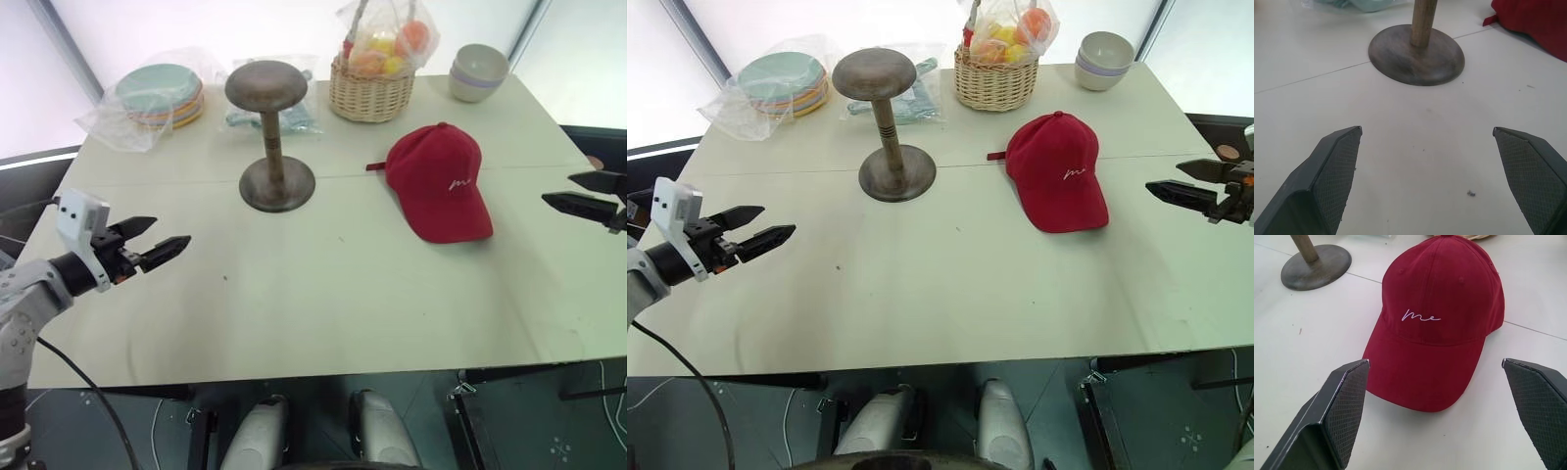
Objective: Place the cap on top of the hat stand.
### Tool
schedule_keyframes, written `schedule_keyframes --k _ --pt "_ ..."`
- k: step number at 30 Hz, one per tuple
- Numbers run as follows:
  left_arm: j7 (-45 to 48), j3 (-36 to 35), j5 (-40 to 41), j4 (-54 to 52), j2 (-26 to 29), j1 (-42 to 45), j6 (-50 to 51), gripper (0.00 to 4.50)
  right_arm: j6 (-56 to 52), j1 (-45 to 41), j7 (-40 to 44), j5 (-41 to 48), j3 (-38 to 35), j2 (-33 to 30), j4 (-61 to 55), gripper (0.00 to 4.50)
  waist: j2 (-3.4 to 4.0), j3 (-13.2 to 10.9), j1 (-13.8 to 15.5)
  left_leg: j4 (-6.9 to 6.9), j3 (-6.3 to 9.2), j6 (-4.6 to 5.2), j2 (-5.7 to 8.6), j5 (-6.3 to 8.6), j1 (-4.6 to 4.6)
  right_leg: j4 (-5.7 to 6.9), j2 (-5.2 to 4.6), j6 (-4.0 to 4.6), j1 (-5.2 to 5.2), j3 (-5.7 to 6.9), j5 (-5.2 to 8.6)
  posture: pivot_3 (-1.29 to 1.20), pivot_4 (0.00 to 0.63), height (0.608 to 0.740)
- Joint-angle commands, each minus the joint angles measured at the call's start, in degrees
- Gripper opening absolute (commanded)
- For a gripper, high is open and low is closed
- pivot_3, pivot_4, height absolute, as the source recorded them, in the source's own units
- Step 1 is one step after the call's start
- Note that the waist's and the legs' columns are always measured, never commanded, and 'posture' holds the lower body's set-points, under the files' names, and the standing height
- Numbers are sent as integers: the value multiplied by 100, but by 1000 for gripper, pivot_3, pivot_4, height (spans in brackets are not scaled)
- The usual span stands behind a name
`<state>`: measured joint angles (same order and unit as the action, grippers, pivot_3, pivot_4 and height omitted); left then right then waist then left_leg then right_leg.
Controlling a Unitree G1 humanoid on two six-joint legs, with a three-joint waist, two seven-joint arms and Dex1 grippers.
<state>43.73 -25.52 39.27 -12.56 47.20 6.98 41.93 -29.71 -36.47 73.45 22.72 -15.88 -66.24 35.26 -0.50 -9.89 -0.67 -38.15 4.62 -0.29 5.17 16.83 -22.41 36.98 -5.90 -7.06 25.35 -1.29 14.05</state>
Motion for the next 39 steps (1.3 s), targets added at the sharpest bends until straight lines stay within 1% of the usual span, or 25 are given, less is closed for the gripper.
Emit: schedule_keyframes --k 1,14,23,33,36,39 --pt "32 -161 32 -100 144 104 -52 4500 27 -103 -19 24 -84 -49 -90 4435 0 0 -1 0 0 0 0 0 0 0 0 0 0 0 0 0 150 740" --pt "-92 -178 100 -172 158 240 44 4500 -12 -152 -89 36 -52 17 -170 4435 0 0 -1 0 0 0 0 0 0 0 0 0 0 0 0 0 150 740" --pt "-248 -168 53 -210 184 344 40 4500 3 -285 -144 4 39 72 -140 4435 0 0 -7 0 0 0 0 0 0 0 1 0 1 0 0 0 150 740" --pt "-264 -132 -6 -150 226 395 -11 4500 -34 -246 -213 39 32 128 -221 4435 0 0 -3 0 0 0 0 0 0 0 1 0 0 0 0 0 150 740" --pt "-181 -126 -93 -14 317 439 -100 4500 -41 -248 -229 39 37 133 -238 4435 0 0 -3 0 0 0 0 0 0 0 1 0 0 0 0 0 150 740" --pt "45 -129 -171 317 548 660 -207 4500 -52 -257 -237 35 49 134 -260 4435 0 0 0 0 0 0 0 0 0 2 2 0 1 0 0 0 150 740"
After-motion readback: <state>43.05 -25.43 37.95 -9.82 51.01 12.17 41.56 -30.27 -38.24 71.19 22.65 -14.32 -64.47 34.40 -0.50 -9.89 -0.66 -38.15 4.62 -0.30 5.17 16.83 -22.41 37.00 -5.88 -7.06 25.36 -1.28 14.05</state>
